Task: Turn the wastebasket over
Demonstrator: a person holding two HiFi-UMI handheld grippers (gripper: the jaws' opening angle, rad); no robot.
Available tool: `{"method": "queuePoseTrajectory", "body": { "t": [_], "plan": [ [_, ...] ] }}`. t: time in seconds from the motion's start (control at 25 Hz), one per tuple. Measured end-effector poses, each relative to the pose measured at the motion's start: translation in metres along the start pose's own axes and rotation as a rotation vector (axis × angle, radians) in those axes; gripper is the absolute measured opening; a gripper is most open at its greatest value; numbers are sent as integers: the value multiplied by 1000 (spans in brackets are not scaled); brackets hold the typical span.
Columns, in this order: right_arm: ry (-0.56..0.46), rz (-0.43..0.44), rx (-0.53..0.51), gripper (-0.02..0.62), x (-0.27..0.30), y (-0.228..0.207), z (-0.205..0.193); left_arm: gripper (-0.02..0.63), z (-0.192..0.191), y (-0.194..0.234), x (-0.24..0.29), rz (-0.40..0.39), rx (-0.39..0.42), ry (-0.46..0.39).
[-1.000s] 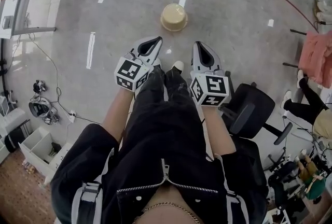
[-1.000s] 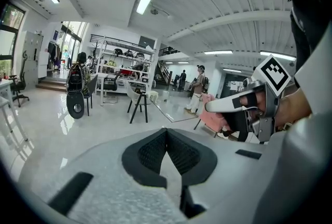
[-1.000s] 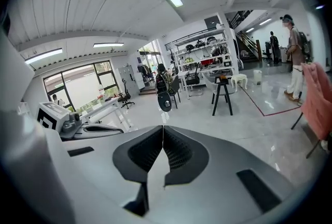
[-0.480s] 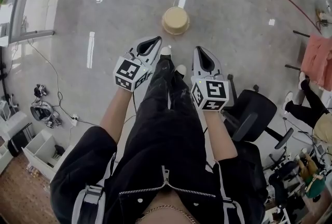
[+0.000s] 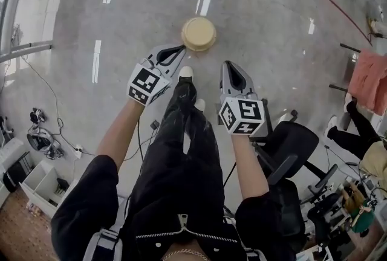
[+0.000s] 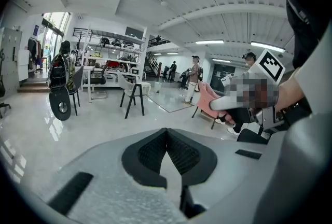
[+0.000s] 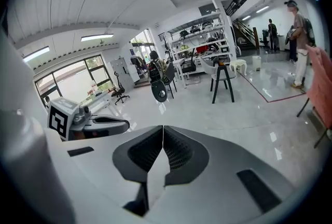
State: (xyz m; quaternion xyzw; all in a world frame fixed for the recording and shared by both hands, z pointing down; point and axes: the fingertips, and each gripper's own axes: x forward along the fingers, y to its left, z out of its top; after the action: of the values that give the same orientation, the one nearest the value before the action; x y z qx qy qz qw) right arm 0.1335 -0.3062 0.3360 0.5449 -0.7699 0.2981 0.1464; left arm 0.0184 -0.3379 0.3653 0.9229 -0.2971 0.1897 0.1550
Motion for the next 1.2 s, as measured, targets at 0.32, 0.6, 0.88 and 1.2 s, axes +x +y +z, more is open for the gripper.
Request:
{"method": "queuePoseTrajectory", "body": {
  "t": [0.32, 0.6, 0.88, 1.2],
  "plan": [
    [20, 35, -15, 12, 83, -52, -104, 3, -119, 11, 47, 12, 59, 40],
    [19, 62, -81, 12, 168, -105, -206, 3, -231, 79, 113, 85, 24, -14],
    [-58, 78, -172, 12, 272, -165, -267, 3, -318, 136, 195, 135, 109, -60],
    [-40, 44, -193, 15, 348, -210, -335, 3, -414, 167, 254, 175, 64, -38]
  ]
}}
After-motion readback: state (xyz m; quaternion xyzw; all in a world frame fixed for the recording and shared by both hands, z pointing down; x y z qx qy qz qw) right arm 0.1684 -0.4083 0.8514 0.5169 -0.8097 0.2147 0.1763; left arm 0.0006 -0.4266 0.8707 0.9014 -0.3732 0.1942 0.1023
